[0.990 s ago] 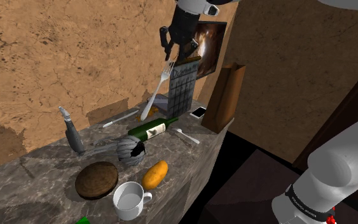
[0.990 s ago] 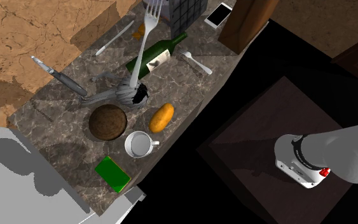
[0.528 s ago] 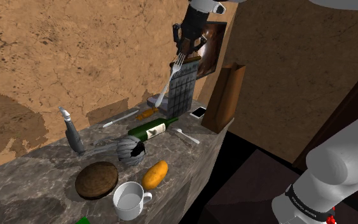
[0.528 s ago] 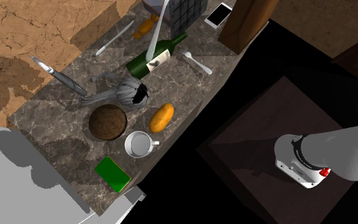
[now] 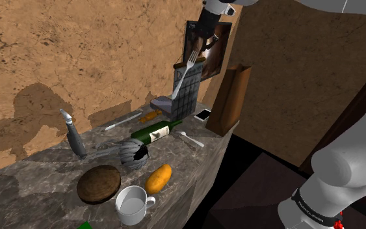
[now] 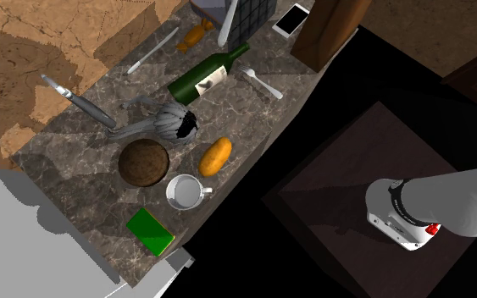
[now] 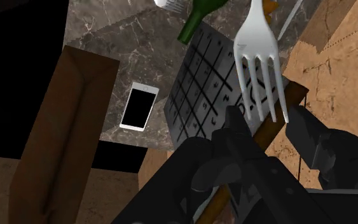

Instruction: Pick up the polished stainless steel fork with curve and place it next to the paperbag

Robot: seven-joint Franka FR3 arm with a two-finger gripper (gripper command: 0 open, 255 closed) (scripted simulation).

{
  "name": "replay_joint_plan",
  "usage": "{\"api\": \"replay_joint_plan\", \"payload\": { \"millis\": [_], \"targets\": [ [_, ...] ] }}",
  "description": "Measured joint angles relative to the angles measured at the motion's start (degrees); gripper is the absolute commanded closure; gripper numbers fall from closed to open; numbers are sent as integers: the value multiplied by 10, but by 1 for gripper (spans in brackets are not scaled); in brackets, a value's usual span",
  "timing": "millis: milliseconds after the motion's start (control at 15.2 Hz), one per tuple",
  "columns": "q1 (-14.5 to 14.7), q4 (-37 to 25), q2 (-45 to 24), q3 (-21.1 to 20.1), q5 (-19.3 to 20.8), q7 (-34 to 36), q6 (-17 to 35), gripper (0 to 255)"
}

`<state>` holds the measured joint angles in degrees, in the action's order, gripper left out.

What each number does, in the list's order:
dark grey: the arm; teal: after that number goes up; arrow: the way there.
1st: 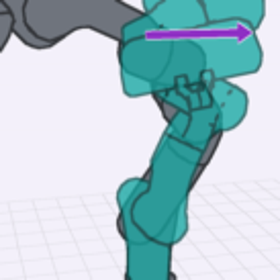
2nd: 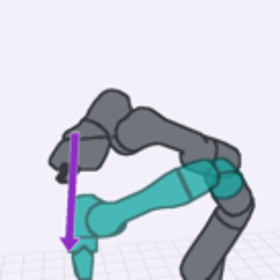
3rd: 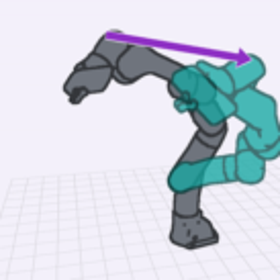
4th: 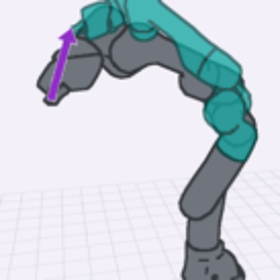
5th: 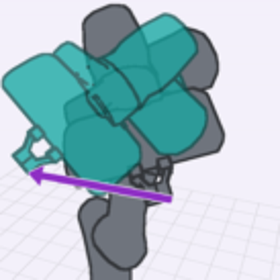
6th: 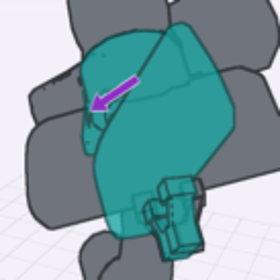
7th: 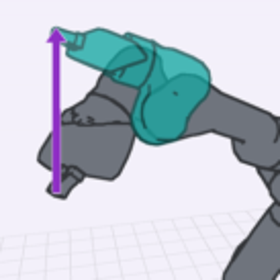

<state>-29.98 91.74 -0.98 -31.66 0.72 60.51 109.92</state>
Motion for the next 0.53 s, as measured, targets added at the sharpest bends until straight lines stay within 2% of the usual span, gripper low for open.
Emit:
{"api": "replay_joint_plan", "payload": {
  "millis": [264,528],
  "targets": [
    [-14,-50,-47,15,14,-32,-9,255],
    [-19,-27,-51,19,13,-40,16,255]
  ]
}}
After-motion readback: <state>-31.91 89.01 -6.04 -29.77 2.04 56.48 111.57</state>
